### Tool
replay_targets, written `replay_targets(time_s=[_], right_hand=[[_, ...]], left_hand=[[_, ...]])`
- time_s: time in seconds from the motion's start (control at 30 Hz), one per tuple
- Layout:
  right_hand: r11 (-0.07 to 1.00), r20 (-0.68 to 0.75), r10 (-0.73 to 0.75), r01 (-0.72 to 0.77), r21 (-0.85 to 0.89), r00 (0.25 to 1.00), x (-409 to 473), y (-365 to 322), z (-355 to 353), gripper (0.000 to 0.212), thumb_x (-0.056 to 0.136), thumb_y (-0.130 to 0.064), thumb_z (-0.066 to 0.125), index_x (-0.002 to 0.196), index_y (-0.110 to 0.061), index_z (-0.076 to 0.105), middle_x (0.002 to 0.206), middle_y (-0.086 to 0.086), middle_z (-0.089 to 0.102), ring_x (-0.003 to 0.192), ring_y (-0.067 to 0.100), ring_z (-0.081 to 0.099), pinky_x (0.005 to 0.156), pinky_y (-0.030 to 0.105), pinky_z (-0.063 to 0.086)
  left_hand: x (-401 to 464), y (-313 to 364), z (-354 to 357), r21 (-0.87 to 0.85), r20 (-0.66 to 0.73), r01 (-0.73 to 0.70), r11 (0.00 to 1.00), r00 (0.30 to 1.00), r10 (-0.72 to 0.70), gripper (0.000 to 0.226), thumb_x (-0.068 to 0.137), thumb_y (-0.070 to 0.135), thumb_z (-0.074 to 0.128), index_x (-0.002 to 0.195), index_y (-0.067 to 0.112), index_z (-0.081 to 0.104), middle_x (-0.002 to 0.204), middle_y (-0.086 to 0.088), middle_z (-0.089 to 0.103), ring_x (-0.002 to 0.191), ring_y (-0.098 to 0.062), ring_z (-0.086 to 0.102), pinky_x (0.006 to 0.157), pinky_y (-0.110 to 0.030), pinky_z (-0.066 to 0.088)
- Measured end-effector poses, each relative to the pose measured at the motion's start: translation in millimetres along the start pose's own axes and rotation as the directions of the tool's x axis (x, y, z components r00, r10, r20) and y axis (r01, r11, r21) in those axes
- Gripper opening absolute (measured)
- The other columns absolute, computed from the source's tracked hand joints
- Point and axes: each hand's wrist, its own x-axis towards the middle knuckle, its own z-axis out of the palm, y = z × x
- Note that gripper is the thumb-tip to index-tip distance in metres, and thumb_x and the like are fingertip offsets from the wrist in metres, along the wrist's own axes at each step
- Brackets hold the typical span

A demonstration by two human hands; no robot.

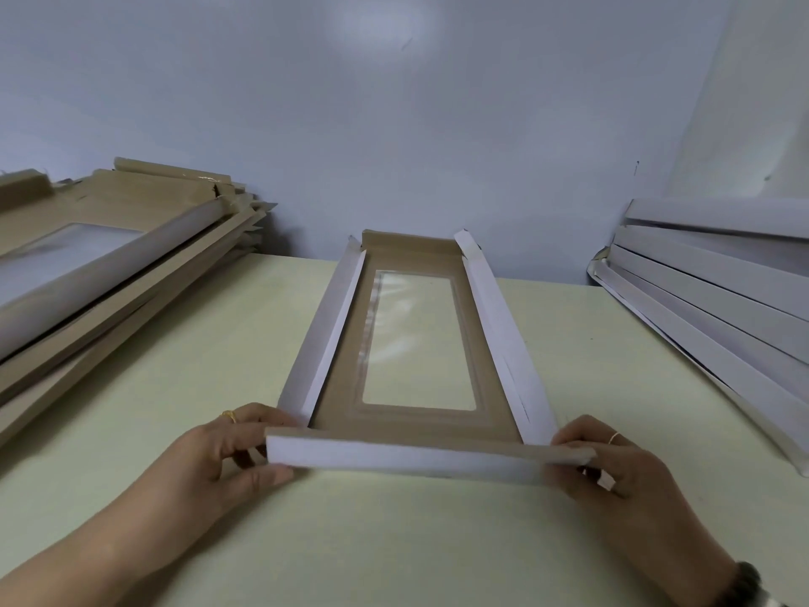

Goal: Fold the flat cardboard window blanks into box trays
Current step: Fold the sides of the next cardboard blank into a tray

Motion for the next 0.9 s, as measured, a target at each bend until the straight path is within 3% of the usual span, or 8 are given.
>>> replay_targets(time_s=[0.1, 0.2, 0.27, 0.37, 0.5, 0.67, 0.77, 0.9], right_hand=[[0.990, 0.000, 0.092, -0.092, 0.107, 0.996, 5, -3, 3, 0.047, 0.077, 0.003, 0.065, 0.055, -0.038, 0.067, 0.065, -0.009, 0.053, 0.057, 0.004, 0.044, 0.055, 0.013, 0.032], [0.975, 0.010, 0.146, -0.145, 0.166, 0.989, 7, -6, 5, 0.032, 0.079, 0.000, 0.063, 0.069, -0.029, 0.075, 0.070, -0.009, 0.063, 0.065, 0.008, 0.052, 0.058, 0.011, 0.036], [0.960, -0.033, 0.199, -0.189, 0.205, 0.979, 8, -5, 7, 0.027, 0.080, 0.001, 0.064, 0.082, -0.025, 0.071, 0.074, -0.006, 0.068, 0.067, 0.007, 0.056, 0.060, 0.008, 0.039], [0.951, -0.133, 0.244, -0.211, 0.226, 0.961, 9, -2, 12, 0.034, 0.077, 0.001, 0.068, 0.092, -0.024, 0.051, 0.055, 0.002, 0.052, 0.050, 0.005, 0.044, 0.050, 0.011, 0.034], [0.983, -0.201, 0.181, -0.170, 0.068, 0.963, 8, -2, 16, 0.041, 0.074, -0.001, 0.071, 0.084, -0.025, 0.039, 0.053, -0.006, 0.049, 0.049, 0.003, 0.042, 0.049, 0.009, 0.033], [0.975, -0.017, 0.066, -0.068, -0.211, 0.998, 5, -6, 5, 0.034, 0.074, -0.014, 0.074, 0.083, -0.043, 0.059, 0.067, -0.009, 0.052, 0.076, 0.001, 0.050, 0.064, 0.005, 0.038], [0.972, 0.015, 0.046, -0.041, -0.231, 0.999, 6, -6, 4, 0.034, 0.069, -0.012, 0.079, 0.094, -0.032, 0.066, 0.082, -0.015, 0.056, 0.085, -0.002, 0.051, 0.069, 0.002, 0.037], [0.954, 0.046, -0.003, 0.016, -0.301, 0.999, 4, -2, 5, 0.025, 0.067, -0.010, 0.081, 0.084, -0.025, 0.071, 0.079, -0.020, 0.052, 0.083, -0.002, 0.049, 0.068, 0.007, 0.038]], left_hand=[[7, 6, 3, -0.102, -0.026, 0.071, 0.992, 0.997, -0.074, 0.015, 0.072, 0.027, 0.064, 0.078, 0.020, 0.075, 0.086, 0.003, 0.066, 0.072, -0.018, 0.056, 0.067, -0.020, 0.043], [10, 2, 7, -0.140, -0.056, 0.119, 0.983, 0.990, -0.128, 0.028, 0.075, 0.027, 0.063, 0.075, -0.001, 0.065, 0.079, -0.016, 0.057, 0.075, -0.033, 0.052, 0.067, -0.026, 0.041], [9, 1, 10, -0.136, -0.078, 0.138, 0.981, 0.986, -0.150, 0.031, 0.079, 0.025, 0.063, 0.078, -0.005, 0.058, 0.077, -0.022, 0.055, 0.072, -0.034, 0.049, 0.068, -0.034, 0.042], [10, 4, 16, -0.192, -0.168, 0.164, 0.968, 0.966, -0.197, 0.010, 0.083, 0.007, 0.064, 0.086, 0.011, 0.055, 0.069, -0.011, 0.055, 0.065, -0.028, 0.045, 0.063, -0.030, 0.040], [9, 5, 23, -0.153, -0.270, 0.161, 0.975, 0.942, -0.198, 0.038, 0.082, 0.001, 0.064, 0.086, 0.032, 0.042, 0.072, -0.005, 0.056, 0.058, -0.015, 0.043, 0.054, -0.017, 0.034], [4, 11, 21, 0.037, -0.208, 0.110, 0.993, 0.973, -0.099, 0.037, 0.078, 0.016, 0.070, 0.090, 0.048, 0.055, 0.087, 0.017, 0.058, 0.076, -0.006, 0.052, 0.065, -0.005, 0.038], [4, 11, 20, 0.165, -0.141, 0.052, 0.985, 0.990, -0.029, 0.033, 0.069, 0.033, 0.072, 0.092, 0.053, 0.058, 0.092, 0.022, 0.054, 0.079, 0.001, 0.049, 0.068, -0.005, 0.036], [4, 8, 20, 0.242, -0.099, 0.007, 0.970, 0.995, 0.017, 0.020, 0.071, 0.040, 0.066, 0.082, 0.055, 0.056, 0.092, 0.020, 0.050, 0.078, 0.001, 0.051, 0.066, -0.007, 0.039]])
